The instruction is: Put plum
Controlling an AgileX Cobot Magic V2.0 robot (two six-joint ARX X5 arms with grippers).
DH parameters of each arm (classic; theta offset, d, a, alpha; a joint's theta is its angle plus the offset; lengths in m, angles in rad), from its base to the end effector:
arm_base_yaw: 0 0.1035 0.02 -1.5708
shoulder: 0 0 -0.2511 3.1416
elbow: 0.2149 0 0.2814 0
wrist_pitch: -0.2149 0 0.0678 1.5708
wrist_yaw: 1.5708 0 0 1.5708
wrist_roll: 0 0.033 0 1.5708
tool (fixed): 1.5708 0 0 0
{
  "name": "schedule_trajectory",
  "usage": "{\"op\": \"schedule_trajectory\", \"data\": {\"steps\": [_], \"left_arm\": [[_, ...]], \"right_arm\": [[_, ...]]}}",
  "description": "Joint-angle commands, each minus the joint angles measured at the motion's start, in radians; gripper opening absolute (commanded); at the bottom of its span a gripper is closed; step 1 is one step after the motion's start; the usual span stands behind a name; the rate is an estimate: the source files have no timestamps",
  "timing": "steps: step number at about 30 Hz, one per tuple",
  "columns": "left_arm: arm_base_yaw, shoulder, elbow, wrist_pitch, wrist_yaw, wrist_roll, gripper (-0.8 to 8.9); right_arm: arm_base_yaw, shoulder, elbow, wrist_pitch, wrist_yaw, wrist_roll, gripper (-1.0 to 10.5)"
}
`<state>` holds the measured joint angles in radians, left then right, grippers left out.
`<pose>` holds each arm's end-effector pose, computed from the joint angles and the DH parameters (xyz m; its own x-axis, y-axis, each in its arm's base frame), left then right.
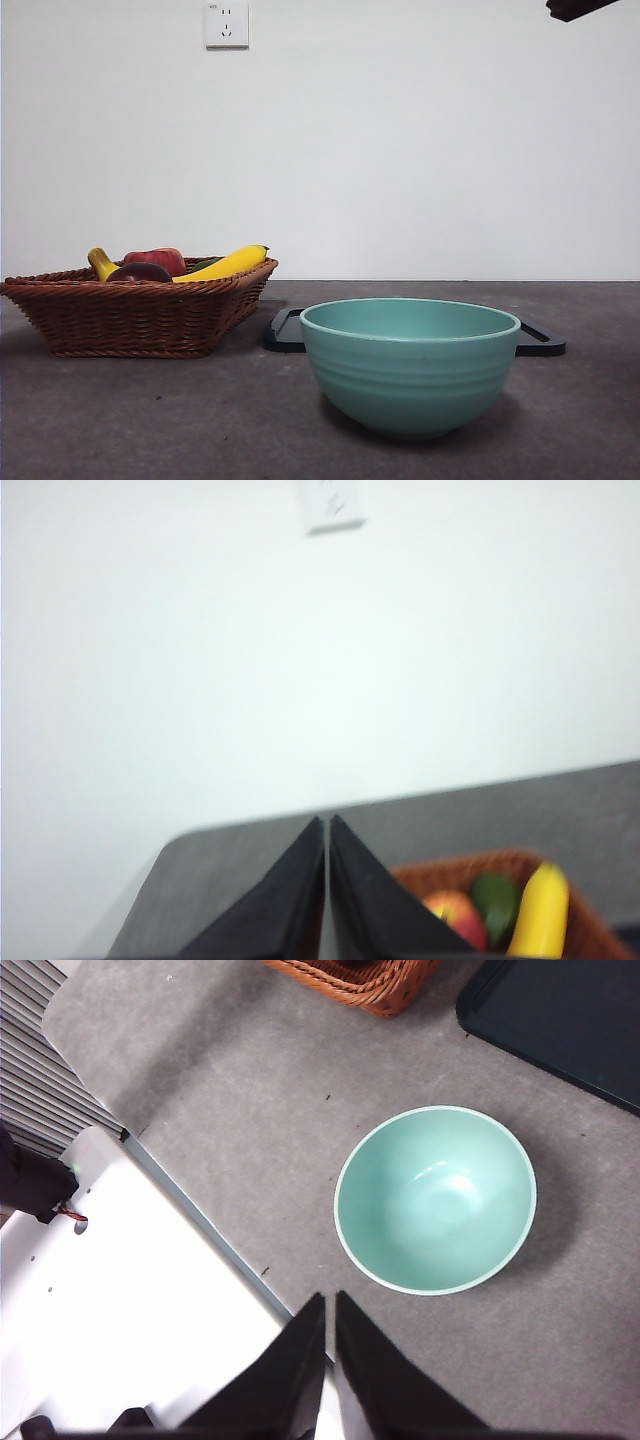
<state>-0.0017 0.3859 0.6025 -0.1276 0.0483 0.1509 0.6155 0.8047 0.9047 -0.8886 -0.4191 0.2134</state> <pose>0.1433 -0.0018 0.3247 0.9948 -0.0500 0.0888 0.0359 0.9874 0.1540 0.1413 0.1163 0.3021 0.2907 0.7040 -0.6480 -0.6216 0.6538 0.4314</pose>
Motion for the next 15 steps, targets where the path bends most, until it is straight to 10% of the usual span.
{"op": "schedule_trajectory", "data": {"steps": [1,15], "left_arm": [[0.018,-0.054,-0.092,0.025,-0.006,0.025,0.06],[0.047,-0.299,-0.485,0.097,-0.008,0.016,0.06]], "right_arm": [[0.009,0.004,0.018,0.007,0.000,-0.012,0.1],[0.009,0.004,0.018,0.028,0.000,-0.012,0.0]]}}
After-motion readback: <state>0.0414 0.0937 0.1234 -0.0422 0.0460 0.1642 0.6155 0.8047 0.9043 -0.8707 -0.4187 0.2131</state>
